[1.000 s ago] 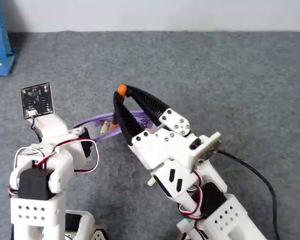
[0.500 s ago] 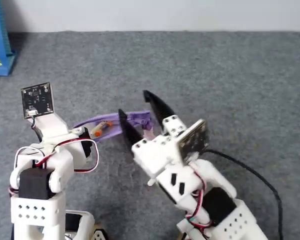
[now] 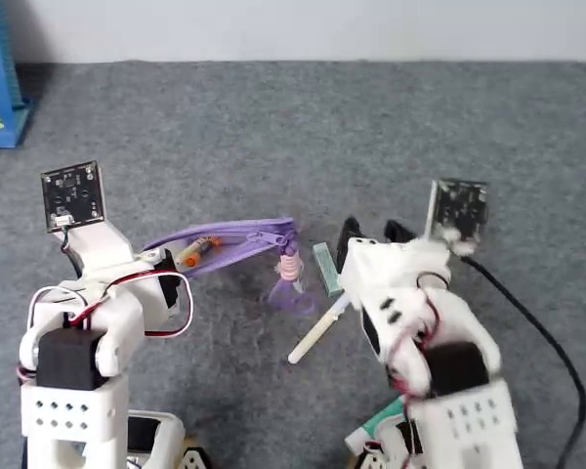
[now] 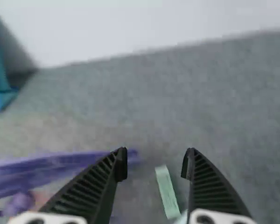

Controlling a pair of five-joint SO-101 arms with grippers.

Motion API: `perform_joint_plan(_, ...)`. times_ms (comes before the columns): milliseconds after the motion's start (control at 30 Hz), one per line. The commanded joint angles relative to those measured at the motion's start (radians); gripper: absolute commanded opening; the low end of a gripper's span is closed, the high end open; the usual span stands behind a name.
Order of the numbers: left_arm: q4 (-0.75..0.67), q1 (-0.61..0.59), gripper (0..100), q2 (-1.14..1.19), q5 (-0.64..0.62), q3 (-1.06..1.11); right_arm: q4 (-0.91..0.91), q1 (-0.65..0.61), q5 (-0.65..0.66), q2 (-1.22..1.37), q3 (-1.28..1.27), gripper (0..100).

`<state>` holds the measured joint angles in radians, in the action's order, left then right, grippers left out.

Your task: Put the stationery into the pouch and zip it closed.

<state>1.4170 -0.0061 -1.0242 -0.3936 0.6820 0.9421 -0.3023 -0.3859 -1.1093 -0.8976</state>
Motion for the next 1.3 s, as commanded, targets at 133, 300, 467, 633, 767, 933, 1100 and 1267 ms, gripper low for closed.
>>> perform_joint_plan(133,-0.026,0.003,1,0.005,0.006,0.002,0.038,0.035,-0.091,0.389,0.066,19.0)
perform_joint_plan(300,-0.028,0.002,1,0.005,0.006,0.015,-0.051,0.051,-0.129,0.590,0.068,19.0)
perform_joint_plan(467,-0.028,0.002,1,0.005,0.006,0.013,-0.159,0.082,-0.129,0.722,0.068,19.0)
perform_joint_plan(633,-0.028,0.002,1,0.005,0.006,0.013,-0.248,0.097,-0.127,0.816,0.068,19.0)
perform_joint_plan(767,-0.028,0.002,1,0.005,0.006,0.013,-0.317,0.094,-0.126,0.883,0.068,19.0)
perform_joint_plan(933,-0.028,0.002,1,0.005,0.006,0.013,-0.344,0.097,-0.123,0.972,0.069,18.5)
perform_joint_plan(1100,-0.028,0.002,1,0.005,0.006,0.013,-0.340,0.124,-0.123,1.050,0.097,0.9)
perform_joint_plan(1267,-0.028,0.002,1,0.005,0.006,0.013,-0.328,0.165,-0.114,1.050,0.110,0.6)
